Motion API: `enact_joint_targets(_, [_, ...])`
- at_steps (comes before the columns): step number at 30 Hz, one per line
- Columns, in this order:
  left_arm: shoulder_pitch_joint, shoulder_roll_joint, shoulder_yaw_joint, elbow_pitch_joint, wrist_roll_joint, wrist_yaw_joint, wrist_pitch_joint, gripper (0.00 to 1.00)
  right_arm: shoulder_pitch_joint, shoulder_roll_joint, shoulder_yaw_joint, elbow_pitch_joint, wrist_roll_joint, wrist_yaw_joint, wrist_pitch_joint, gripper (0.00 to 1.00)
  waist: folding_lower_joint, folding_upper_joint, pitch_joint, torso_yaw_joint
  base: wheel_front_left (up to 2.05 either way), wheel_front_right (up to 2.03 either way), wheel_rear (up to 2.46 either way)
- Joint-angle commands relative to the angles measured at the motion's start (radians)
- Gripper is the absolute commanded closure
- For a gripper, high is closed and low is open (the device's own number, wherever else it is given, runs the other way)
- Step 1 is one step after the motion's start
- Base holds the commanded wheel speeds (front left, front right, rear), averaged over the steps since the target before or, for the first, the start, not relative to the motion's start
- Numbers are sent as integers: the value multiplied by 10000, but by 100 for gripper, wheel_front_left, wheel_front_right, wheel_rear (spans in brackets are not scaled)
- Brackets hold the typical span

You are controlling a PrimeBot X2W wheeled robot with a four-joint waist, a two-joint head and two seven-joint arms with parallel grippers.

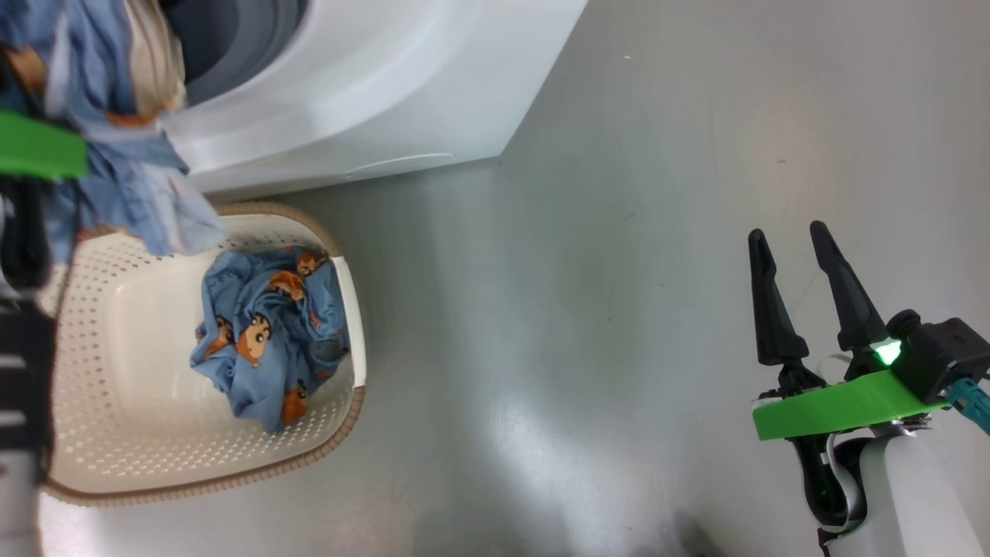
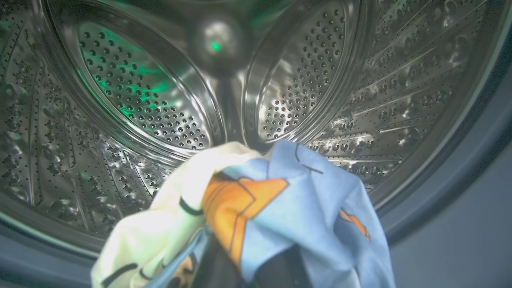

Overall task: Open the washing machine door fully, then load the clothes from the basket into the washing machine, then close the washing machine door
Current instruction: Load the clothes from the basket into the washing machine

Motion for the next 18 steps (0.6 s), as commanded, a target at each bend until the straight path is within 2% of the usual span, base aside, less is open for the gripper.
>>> enact_joint_targets(1, [-483, 610, 188, 86, -80, -15, -51, 100, 164, 1, 228, -195, 110, 16, -118, 0, -1, 0, 55, -42, 0, 0, 0])
enact_joint_targets(7, [-1716, 793, -131, 1425, -127, -15, 104, 100, 184, 1, 253, -209, 176, 16, -118, 0, -1, 0, 216, -147, 0, 0, 0])
enact_joint_targets(18, [-2920, 784, -1053, 2949, -519, -15, 416, 100, 201, 1, 235, -293, 156, 16, -119, 0, -1, 0, 745, -158, 0, 0, 0])
